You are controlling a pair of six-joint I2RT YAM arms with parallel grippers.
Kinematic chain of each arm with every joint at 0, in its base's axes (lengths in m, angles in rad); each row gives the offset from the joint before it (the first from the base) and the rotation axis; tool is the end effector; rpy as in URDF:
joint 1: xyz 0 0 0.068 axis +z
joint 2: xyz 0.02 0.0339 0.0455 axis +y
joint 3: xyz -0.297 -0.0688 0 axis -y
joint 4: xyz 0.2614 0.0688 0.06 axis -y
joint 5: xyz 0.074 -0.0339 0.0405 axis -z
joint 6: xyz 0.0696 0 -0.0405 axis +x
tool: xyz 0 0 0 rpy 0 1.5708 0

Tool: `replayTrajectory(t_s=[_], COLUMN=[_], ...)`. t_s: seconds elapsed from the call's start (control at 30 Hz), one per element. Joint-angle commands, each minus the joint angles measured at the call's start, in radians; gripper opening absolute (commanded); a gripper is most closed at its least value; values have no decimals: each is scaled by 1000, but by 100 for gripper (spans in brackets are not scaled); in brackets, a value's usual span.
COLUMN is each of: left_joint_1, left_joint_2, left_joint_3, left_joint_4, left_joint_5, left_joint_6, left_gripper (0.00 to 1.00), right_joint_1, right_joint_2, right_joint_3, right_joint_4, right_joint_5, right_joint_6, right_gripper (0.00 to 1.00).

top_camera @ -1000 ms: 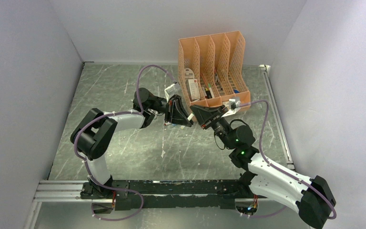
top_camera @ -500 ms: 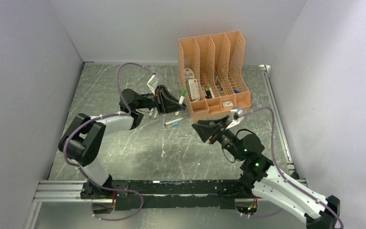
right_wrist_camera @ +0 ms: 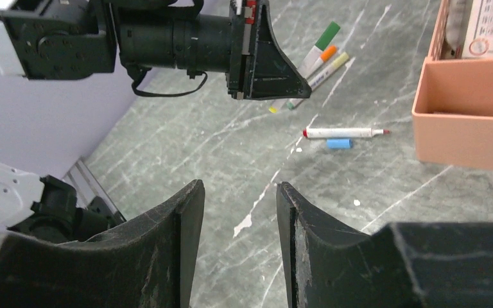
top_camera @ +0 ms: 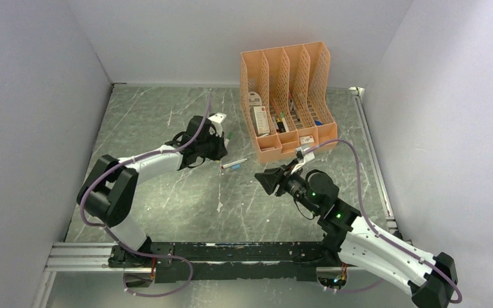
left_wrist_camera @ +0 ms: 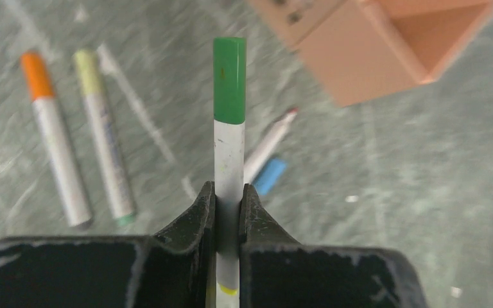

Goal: Insert the pens into the pen caps

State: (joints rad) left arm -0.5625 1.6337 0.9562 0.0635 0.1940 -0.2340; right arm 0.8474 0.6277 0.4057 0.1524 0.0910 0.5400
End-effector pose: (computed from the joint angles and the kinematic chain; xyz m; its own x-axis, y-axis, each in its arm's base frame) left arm 0.3280 -0.2227 0.2108 -0.6263 0.1259 -0.7693 0.5257 0.7969 -0.2976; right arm 0.1310 0.1388 0.2789 -0.3924 0.3291 -0.8589 -0.5651 0.6505 0.5075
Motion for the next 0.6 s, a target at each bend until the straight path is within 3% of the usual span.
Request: replayTrajectory(t_s=[0.0, 0.27, 0.57], left_joint_1=[-5, -7, -7], left_joint_2=[59, 220, 266], left_joint_3=[66, 169, 200], left_joint_4=[-171, -213, -197], left_joint_5=[-234, -297, -293], left_joint_6=[46, 56, 73], left_gripper=[12, 13, 38], right_joint_1=[2, 1, -1], right_joint_2=[30, 31, 41], right_joint_3=[-2, -25, -31], right_joint_4=[46, 58, 57], right_joint_5=[-37, -51, -54], right_joint_6=[-15, 1, -7], right_gripper=[45, 45, 45])
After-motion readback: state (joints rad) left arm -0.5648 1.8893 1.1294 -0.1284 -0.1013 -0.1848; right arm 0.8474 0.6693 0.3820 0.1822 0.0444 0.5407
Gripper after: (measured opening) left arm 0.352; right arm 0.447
